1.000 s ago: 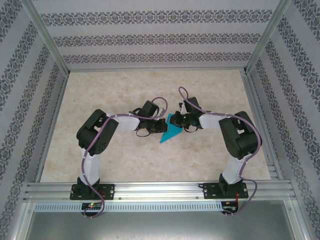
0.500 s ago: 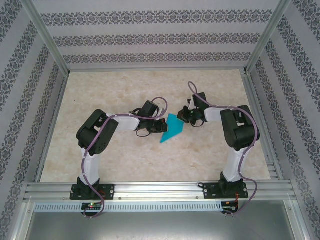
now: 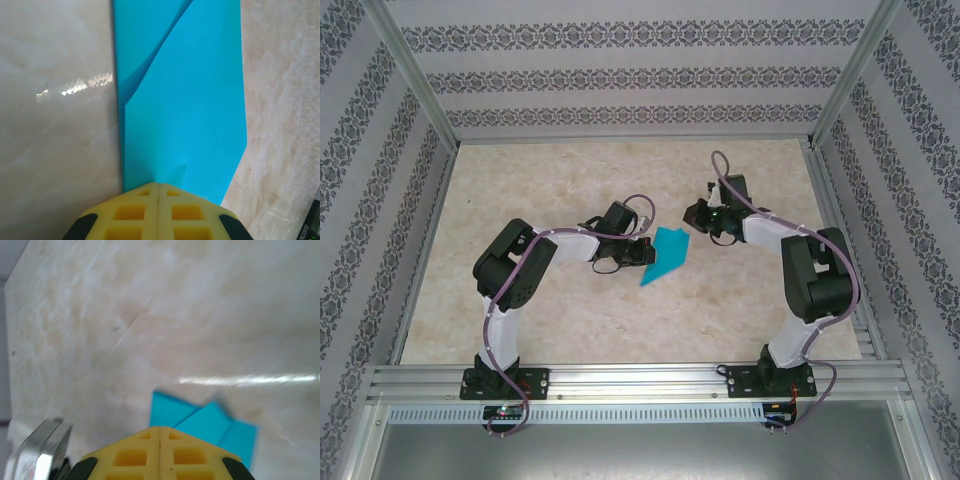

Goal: Fold a paper plane with a square sheet of paper (pick it up from the middle)
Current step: Fourth fold the wing at the center of the table.

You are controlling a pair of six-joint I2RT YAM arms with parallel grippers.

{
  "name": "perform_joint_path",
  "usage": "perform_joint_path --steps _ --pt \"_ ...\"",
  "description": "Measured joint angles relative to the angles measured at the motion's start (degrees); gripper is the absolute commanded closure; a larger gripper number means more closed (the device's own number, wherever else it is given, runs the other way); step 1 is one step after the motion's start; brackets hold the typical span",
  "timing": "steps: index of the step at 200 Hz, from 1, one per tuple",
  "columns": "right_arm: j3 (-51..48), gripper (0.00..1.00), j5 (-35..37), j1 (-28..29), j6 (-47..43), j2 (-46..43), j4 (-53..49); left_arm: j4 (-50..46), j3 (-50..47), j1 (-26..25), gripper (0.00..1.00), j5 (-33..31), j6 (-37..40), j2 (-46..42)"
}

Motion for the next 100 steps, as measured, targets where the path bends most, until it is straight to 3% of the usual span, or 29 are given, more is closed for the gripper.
perform_joint_path --steps 39,100 --pt "-5.25 0.97 -2.8 6.99 3.65 1.22 2.49 0.02 0.0 0.0 1.0 0.02 0.0 0.0" --pt "-6.1 0.98 -4.31 7.21 5.84 6.14 4.74 0.07 0.0 0.0 1.0 0.02 0.0 0.0"
